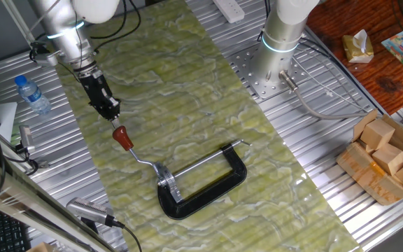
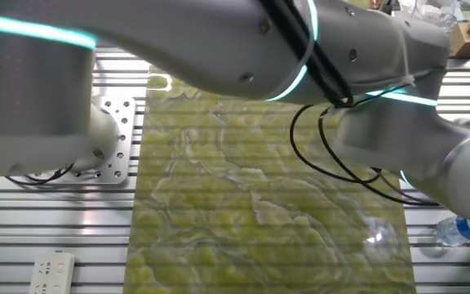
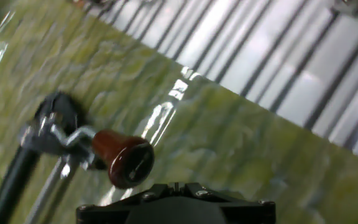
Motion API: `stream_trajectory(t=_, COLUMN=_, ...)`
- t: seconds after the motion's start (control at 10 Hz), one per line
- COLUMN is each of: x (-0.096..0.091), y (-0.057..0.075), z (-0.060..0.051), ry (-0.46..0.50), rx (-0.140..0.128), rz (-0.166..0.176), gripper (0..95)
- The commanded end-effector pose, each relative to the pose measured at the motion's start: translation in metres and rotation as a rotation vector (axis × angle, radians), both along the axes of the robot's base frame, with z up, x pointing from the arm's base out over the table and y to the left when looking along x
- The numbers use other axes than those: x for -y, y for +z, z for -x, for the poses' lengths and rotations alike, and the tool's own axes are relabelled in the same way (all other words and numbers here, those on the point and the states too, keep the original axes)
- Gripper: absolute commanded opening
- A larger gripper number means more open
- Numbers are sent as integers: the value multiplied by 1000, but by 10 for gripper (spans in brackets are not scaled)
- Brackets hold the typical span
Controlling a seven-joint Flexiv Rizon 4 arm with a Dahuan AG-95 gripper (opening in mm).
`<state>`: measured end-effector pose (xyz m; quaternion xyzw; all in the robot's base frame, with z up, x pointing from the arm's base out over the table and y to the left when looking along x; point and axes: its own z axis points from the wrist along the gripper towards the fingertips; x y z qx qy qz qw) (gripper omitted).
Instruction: Pull up the lever
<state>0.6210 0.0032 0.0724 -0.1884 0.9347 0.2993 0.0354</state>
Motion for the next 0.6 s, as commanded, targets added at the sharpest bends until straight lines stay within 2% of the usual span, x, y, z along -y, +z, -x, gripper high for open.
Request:
stream_trajectory(t=0.1, x=-11, y=-5, z=-5, ry=-261, rx=-186, rz=-7, gripper=0)
stream_trajectory(t=0.2, x=-14, y=-6, z=-6, ry=-276, rx=-200, rz=-6, gripper=0)
stream_trajectory(t=0.6, x=-21, y=-8, z=-6, ry=-281, rx=-223, rz=-9, gripper=0)
